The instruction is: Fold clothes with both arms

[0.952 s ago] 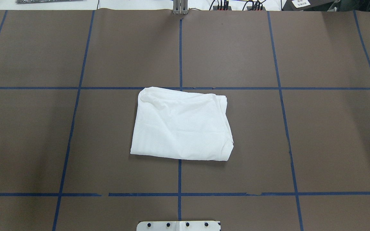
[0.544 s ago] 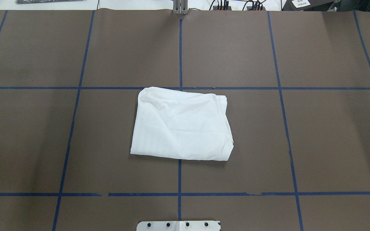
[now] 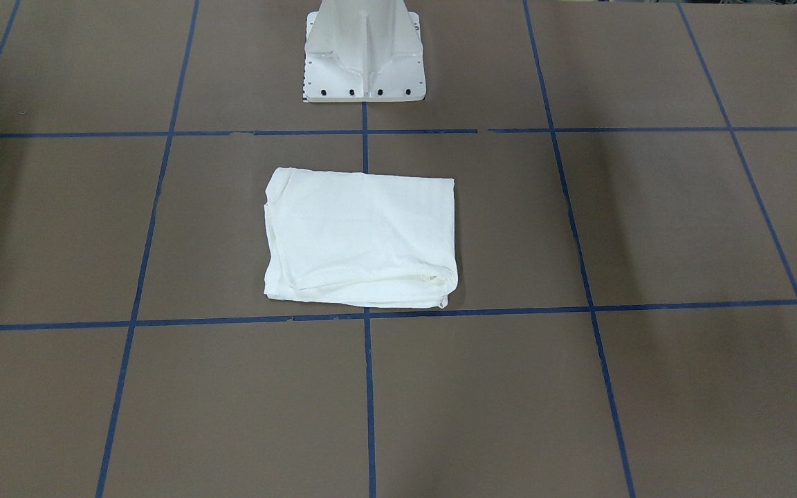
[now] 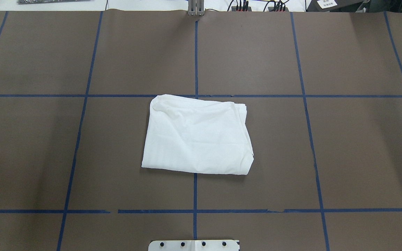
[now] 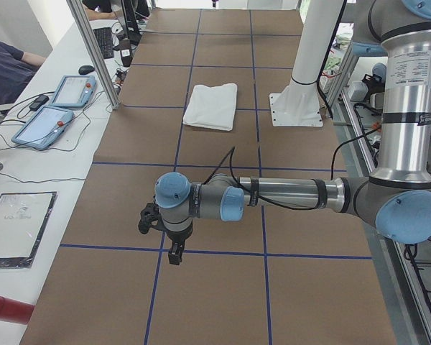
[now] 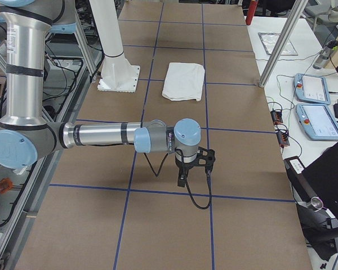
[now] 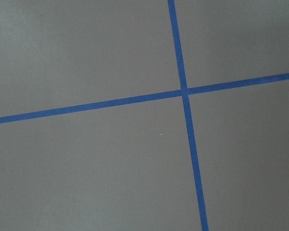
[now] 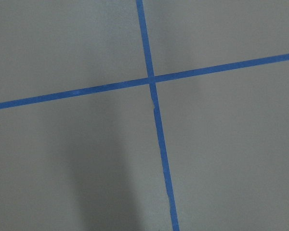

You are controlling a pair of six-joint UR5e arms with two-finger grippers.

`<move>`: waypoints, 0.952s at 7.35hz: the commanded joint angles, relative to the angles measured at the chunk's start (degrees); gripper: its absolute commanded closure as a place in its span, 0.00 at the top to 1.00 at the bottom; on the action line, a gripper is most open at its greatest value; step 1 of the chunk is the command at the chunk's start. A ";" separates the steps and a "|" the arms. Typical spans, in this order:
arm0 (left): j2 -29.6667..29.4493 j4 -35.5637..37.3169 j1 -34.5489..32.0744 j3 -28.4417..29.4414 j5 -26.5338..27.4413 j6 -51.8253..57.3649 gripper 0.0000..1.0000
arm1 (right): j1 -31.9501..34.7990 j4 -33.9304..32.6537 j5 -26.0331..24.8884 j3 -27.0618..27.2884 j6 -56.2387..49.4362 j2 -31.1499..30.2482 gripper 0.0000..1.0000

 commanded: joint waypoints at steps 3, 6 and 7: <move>-0.77 0.00 0.09 -0.22 -0.77 -8.27 1.00 | 0.01 -0.03 0.43 -0.20 -0.03 -0.13 1.00; -0.77 -0.09 0.09 -0.40 -1.55 -8.09 1.00 | 0.01 -0.03 0.08 -0.81 -0.12 -0.13 1.00; -0.77 -0.09 0.09 -0.40 -1.56 -8.00 1.00 | 0.01 -0.03 0.25 -0.90 -0.12 -0.13 1.00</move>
